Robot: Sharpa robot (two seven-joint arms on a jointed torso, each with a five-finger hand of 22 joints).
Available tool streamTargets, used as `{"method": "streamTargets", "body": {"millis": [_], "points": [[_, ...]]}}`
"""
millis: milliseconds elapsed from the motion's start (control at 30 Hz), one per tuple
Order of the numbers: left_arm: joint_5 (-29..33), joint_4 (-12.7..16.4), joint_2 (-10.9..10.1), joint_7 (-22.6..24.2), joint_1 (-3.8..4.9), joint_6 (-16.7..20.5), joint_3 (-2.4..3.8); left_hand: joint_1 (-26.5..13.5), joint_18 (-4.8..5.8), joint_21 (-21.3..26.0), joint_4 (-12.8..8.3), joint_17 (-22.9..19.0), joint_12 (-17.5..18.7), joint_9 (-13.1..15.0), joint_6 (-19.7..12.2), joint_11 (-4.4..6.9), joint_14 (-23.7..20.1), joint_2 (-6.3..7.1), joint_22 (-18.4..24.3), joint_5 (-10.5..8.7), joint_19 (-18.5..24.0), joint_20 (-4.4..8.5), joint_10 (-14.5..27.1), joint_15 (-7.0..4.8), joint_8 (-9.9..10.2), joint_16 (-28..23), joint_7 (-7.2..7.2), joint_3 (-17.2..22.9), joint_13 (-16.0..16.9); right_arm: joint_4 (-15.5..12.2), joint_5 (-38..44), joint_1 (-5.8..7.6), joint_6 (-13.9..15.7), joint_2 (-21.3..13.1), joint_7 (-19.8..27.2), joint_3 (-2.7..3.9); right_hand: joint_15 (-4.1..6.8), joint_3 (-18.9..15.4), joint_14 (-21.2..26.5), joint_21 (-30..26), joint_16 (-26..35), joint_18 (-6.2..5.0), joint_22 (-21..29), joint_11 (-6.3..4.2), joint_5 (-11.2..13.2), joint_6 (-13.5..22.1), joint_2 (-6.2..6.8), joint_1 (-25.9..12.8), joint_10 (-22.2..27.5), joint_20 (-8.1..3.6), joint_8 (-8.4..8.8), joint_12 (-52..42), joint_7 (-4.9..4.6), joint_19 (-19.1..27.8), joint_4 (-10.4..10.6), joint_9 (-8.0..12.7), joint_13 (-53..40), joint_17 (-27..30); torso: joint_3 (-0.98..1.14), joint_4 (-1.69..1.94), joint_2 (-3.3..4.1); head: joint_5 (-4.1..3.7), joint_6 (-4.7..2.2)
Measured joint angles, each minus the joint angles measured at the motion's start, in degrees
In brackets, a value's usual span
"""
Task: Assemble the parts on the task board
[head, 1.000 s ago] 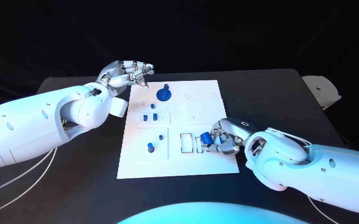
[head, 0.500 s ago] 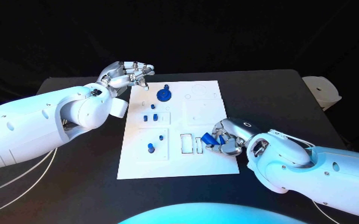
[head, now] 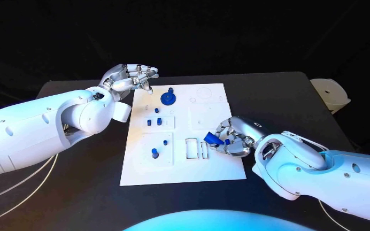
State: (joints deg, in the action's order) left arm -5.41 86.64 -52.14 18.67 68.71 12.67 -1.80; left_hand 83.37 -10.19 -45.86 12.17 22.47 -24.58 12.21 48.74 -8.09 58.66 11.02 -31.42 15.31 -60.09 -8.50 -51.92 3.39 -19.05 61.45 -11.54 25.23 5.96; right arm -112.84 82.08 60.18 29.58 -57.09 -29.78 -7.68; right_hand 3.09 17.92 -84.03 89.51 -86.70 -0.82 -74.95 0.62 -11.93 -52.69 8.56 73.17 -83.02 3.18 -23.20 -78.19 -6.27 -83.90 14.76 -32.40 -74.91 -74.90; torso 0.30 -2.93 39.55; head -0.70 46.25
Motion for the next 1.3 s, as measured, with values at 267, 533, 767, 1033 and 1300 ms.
{"method": "streamTargets", "body": {"millis": [267,533,767,1033,1300], "points": [[0.01,0.0,0.04,-0.05,0.0,-0.04,0.0,0.0,0.0,0.0,0.0,0.0,0.0,0.0,0.0,0.0,0.0,0.0,0.0,0.0,0.0,0.0,0.0,0.0,0.0,0.0,0.0,0.0,0.0,0.49,-3.38,0.15,0.3,2.53,0.41,0.01,0.0,-0.02,0.0,0.0,0.0,0.0,0.01,-0.21,-0.5,-0.29,-0.9,-0.93,-0.21,0.0,0.0,0.0,-0.32,0.0,0.04,0.11,0.0,-0.04,0.01,0.04,0.03,0.0,0.12],[0.01,0.06,0.21,-0.07,0.0,-0.1,0.0,0.0,0.0,0.0,0.0,0.01,0.0,0.0,0.0,0.0,0.0,0.0,0.0,0.0,0.0,0.0,0.0,0.0,0.0,0.0,0.0,0.0,0.0,2.66,-6.0,-0.21,-1.95,5.99,0.95,-0.04,0.42,0.81,0.0,0.0,-0.23,0.0,0.01,-0.61,0.88,-1.15,-2.66,-9.15,-0.63,-0.41,-0.65,0.0,-1.19,0.0,1.87,-0.03,0.0,-0.04,0.01,0.06,0.06,0.11,0.28],[0.02,0.12,0.21,-0.08,0.0,-0.14,0.0,0.0,0.0,0.0,0.0,0.01,0.0,0.0,0.0,0.0,0.0,0.0,0.0,0.0,0.0,0.0,0.0,0.0,0.0,0.0,0.0,0.0,0.0,4.23,-7.03,-0.63,-3.28,7.63,1.02,-0.09,0.42,0.08,0.0,0.0,-0.23,0.0,0.01,-0.7,-1.07,-2.82,-2.16,-11.89,-0.74,-0.41,-1.11,0.0,-0.28,0.0,1.91,-0.58,0.01,-0.03,0.01,0.08,0.08,0.35,0.36],[0.02,0.13,0.17,-0.1,0.0,-0.17,0.0,0.0,0.0,0.0,0.0,0.01,0.0,0.0,0.0,0.0,0.0,0.0,0.0,0.0,0.0,0.0,0.0,0.0,0.0,0.0,0.0,0.0,0.0,5.2,-7.11,-0.7,-3.93,8.53,0.9,-0.09,0.41,-0.62,0.0,0.23,-0.45,0.0,0.02,-0.71,-1.07,-4.61,-1.7,-12.35,-0.73,-0.62,-1.05,0.01,1.58,-0.21,1.98,-0.49,-0.04,-0.03,0.01,0.07,0.06,0.57,0.55],[0.02,0.15,0.13,-0.13,0.0,-0.23,0.0,0.0,0.0,0.0,0.0,0.01,0.0,0.0,0.0,0.0,0.0,0.0,0.01,0.0,0.0,0.0,0.0,0.0,0.0,0.0,0.0,0.0,0.0,6.29,-6.76,-0.7,-4.19,9.26,0.71,-0.06,0.82,-2.73,0.0,0.23,-0.45,0.01,0.03,-0.91,-1.29,-5.67,-1.41,-15.38,-0.93,-0.75,-1.07,0.01,2.84,-0.08,2.0,-0.95,-0.03,-0.03,0.04,0.04,0.07,0.7,0.62]]}}
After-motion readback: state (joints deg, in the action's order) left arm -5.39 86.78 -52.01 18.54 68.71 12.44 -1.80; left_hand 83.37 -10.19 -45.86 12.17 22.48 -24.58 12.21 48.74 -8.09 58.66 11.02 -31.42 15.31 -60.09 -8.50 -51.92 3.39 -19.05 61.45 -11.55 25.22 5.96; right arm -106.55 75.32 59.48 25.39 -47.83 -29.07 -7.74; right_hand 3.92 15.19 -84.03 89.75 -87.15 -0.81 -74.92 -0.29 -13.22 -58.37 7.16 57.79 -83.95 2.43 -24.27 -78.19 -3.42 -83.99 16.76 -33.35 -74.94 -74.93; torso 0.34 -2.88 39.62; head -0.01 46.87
